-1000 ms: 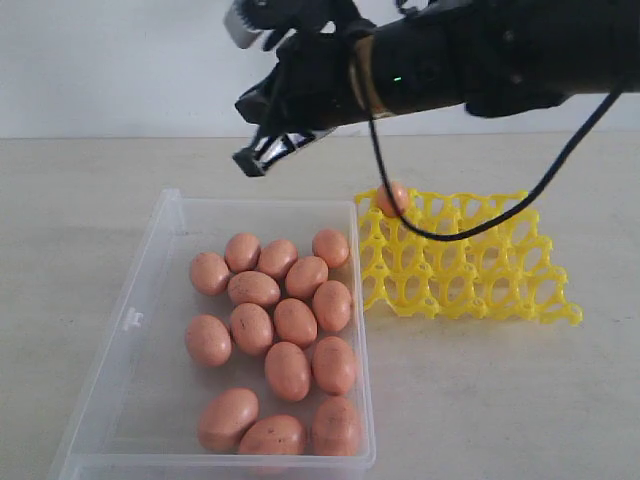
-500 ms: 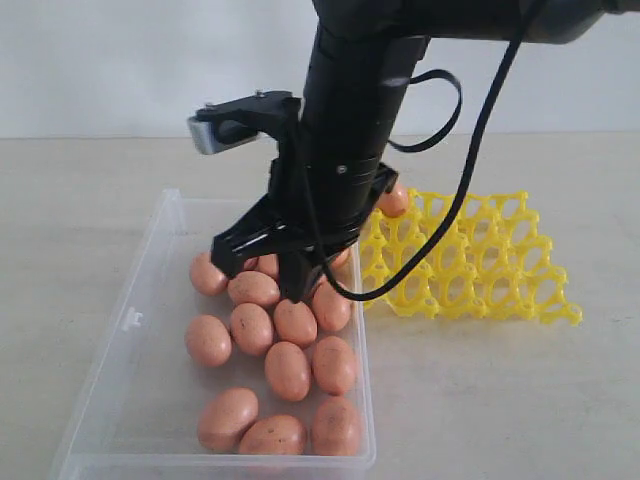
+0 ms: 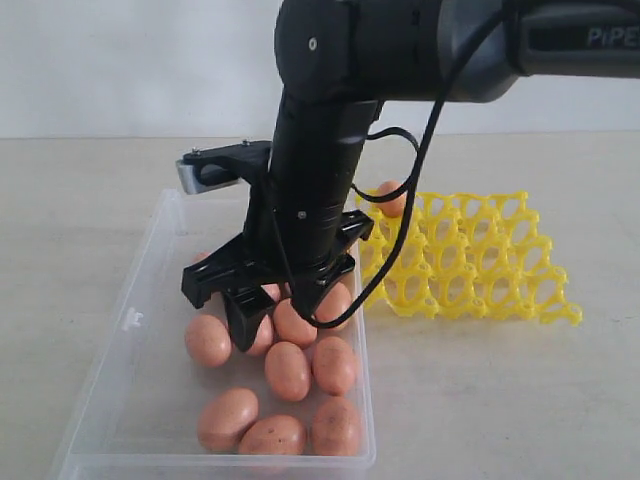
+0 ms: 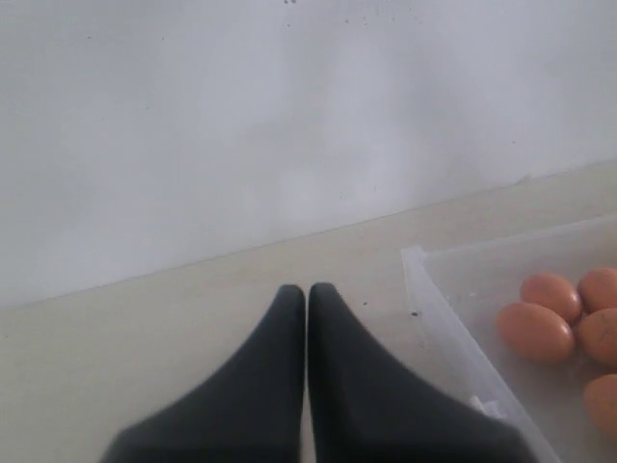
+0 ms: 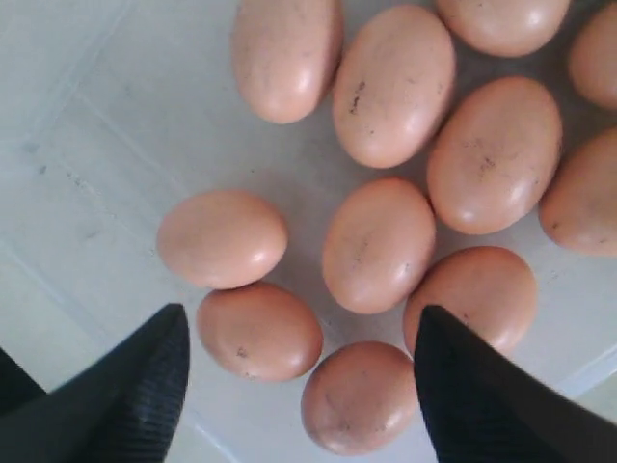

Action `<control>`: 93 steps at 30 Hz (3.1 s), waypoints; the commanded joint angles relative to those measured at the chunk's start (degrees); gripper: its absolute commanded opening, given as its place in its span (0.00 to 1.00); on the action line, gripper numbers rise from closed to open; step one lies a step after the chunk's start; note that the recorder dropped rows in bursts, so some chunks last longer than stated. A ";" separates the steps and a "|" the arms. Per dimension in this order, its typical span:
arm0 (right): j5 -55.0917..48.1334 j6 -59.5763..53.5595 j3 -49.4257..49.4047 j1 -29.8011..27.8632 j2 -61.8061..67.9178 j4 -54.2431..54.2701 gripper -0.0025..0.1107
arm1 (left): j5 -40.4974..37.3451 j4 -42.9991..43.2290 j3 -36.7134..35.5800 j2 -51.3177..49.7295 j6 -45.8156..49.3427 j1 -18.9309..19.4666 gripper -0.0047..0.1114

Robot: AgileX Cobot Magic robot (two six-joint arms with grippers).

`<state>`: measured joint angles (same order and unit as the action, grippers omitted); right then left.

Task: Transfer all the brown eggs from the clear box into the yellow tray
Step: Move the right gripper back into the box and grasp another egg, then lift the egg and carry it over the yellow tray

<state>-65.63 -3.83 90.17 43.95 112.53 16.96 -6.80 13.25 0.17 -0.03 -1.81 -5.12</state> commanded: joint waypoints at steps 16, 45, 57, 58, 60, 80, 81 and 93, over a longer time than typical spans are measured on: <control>1.59 3.83 0.47 -0.02 7.49 -3.97 0.57 | -8.05 1.33 -0.17 0.03 2.31 -0.11 0.05; 7.76 6.04 0.47 -0.02 10.00 -0.36 0.02 | -11.31 1.33 -0.17 0.03 2.31 -0.11 0.05; 59.55 44.06 -15.11 0.62 -21.07 -39.08 0.02 | -11.31 1.33 -0.17 0.03 2.31 -0.11 0.05; 62.93 50.60 -19.54 0.53 -23.22 -46.32 0.02 | -11.31 1.33 -0.17 0.03 2.31 -0.11 0.05; 62.42 55.82 -27.94 0.53 -26.54 -53.75 0.02 | -11.31 1.33 -0.17 0.03 2.31 -0.11 0.05; 21.68 124.16 -30.41 -19.72 -29.47 -116.91 0.02 | -11.17 1.33 -0.17 0.03 2.31 -0.11 0.05; 27.09 124.11 -29.62 -23.17 -29.34 -116.23 0.02 | -11.17 1.33 -0.17 0.03 2.31 -0.11 0.05; 78.29 116.69 -28.10 -58.57 -28.49 -114.51 0.02 | -11.17 1.33 -0.17 0.03 2.31 -0.11 0.05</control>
<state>4.86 117.90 61.57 -8.84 84.39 -96.03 -17.95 14.35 0.17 -0.03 0.31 -5.12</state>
